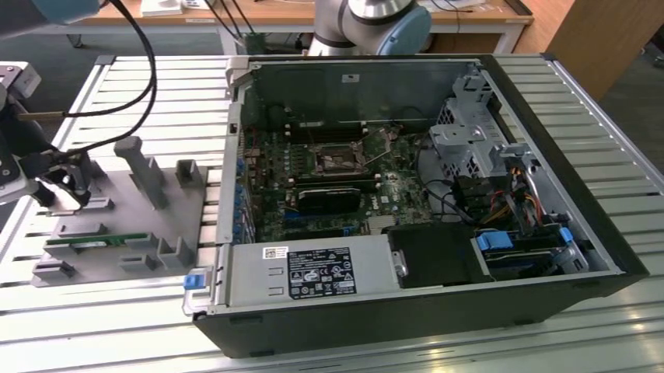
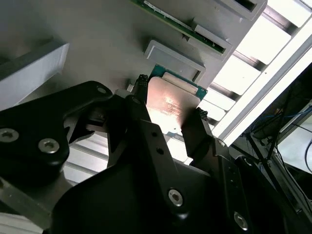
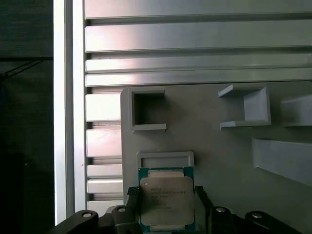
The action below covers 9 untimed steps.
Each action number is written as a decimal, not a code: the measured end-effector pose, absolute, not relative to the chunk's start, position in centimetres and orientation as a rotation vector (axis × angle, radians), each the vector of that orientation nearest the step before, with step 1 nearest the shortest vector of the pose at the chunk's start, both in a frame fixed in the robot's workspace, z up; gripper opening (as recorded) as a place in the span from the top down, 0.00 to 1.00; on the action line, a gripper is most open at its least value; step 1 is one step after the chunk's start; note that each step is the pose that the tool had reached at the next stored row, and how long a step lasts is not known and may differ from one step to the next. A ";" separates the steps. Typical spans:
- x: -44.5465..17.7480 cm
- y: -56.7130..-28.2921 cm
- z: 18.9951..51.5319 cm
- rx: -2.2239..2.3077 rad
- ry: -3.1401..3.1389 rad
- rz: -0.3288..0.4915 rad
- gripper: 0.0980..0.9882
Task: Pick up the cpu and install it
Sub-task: 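Pick up the cpu and move it towards the insertion slot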
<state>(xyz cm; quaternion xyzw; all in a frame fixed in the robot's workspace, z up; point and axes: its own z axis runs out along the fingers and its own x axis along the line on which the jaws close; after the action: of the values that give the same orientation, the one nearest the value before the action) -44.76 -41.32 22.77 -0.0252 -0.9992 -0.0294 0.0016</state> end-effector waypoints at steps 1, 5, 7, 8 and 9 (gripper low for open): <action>-44.8 -41.3 23.0 -0.079 -3.136 -0.092 0.51; -44.8 -41.3 24.2 -0.079 -3.136 -0.093 0.51; -44.8 -41.3 24.7 -0.079 -3.136 -0.094 0.51; -44.8 -41.3 24.8 -0.079 -3.136 -0.096 0.51; -44.8 -41.3 24.9 -0.079 -3.136 -0.097 0.51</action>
<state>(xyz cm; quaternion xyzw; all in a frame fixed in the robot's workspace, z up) -44.76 -41.32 24.90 -0.0252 -0.9992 -0.0308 0.0017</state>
